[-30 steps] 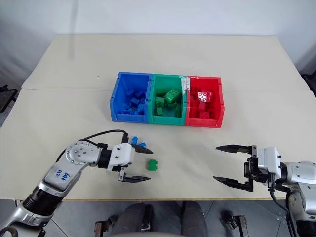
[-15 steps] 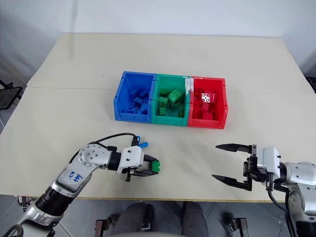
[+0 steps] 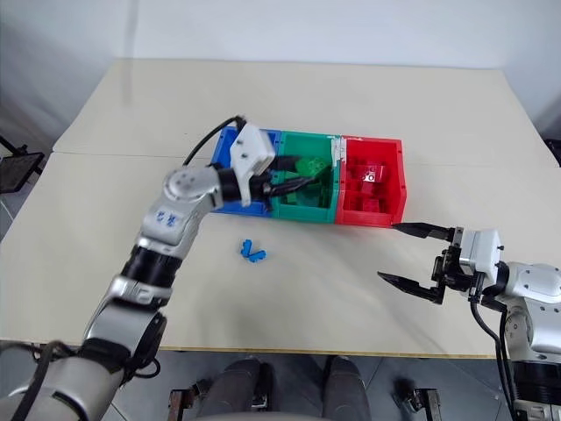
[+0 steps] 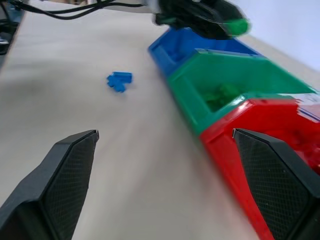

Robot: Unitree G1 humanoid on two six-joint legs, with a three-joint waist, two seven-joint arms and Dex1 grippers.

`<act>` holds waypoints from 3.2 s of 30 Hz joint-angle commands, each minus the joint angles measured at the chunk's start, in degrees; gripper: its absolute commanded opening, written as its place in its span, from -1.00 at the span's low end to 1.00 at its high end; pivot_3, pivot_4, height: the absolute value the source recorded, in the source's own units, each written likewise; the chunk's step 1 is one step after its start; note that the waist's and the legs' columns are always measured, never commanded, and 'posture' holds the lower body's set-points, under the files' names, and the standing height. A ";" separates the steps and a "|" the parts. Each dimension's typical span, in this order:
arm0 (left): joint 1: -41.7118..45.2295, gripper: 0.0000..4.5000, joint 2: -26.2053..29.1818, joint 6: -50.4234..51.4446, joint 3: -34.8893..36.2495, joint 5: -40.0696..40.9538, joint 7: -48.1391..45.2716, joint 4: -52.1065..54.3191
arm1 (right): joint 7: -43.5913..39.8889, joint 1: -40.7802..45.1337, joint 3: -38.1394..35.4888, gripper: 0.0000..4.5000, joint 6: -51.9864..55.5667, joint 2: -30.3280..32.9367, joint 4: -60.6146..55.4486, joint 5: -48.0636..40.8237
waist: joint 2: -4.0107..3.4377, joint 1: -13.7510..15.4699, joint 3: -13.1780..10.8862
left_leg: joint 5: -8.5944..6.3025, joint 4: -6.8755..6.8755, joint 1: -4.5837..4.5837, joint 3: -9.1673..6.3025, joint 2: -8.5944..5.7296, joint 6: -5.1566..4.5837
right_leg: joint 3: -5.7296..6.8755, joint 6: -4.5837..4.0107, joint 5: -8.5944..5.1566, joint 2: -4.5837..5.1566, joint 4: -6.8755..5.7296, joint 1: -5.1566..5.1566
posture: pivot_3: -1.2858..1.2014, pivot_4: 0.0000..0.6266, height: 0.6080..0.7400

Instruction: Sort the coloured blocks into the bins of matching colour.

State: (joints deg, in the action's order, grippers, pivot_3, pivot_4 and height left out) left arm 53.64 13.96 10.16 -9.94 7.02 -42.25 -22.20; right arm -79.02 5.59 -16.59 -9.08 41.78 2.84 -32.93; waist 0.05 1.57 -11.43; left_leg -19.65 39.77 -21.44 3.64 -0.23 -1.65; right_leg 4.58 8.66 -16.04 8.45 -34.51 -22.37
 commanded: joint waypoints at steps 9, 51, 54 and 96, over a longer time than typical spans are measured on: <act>3.27 -0.34 -1.42 -7.16 0.59 -2.71 0.24 -10.66 | 14.71 -1.41 -5.99 1.00 5.13 -6.07 -7.31 -6.42 | 0.00 -0.07 0.00 | 0.00 -0.11 -0.13 0.11 0.00 0.00 | 0.02 0.02 0.01 -0.01 0.11 -0.13 | 0.03 -0.52 1.00; -55.62 0.99 27.17 -5.50 26.94 13.72 -13.66 30.34 | -3.87 9.91 4.57 1.00 5.33 -2.53 3.39 -1.57 | -0.02 -1.62 0.00 | -0.15 -0.21 -0.01 -0.07 0.36 0.11 | -0.01 -0.11 -0.04 0.16 0.08 -0.16 | 0.03 -0.52 1.00; -50.94 0.99 24.16 -1.75 21.81 10.89 -7.29 34.05 | -3.25 8.78 3.90 1.00 5.71 -2.22 2.29 -1.59 | -0.02 -1.38 0.00 | -0.15 -0.21 -0.01 -0.08 0.33 0.11 | -0.01 -0.11 -0.04 0.21 0.08 -0.12 | 0.03 -0.52 1.00; -46.31 -0.61 18.27 24.65 6.73 3.17 10.94 43.17 | 1.50 4.39 3.09 1.00 9.41 -0.93 -6.13 -3.42 | -0.06 -1.58 0.04 | -0.08 -0.34 0.29 0.08 0.35 0.17 | -0.19 -0.14 -0.05 0.13 0.12 -0.07 | 0.03 -0.52 1.00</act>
State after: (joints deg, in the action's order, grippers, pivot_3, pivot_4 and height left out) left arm 9.05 31.59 34.08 -2.71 11.02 -31.25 22.30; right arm -77.07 9.37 -12.25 0.24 39.97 -2.05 -35.27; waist -0.01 -0.01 -11.39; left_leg -19.73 39.43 -21.15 3.72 0.12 -1.48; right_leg 4.38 8.51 -16.08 8.58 -34.40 -22.45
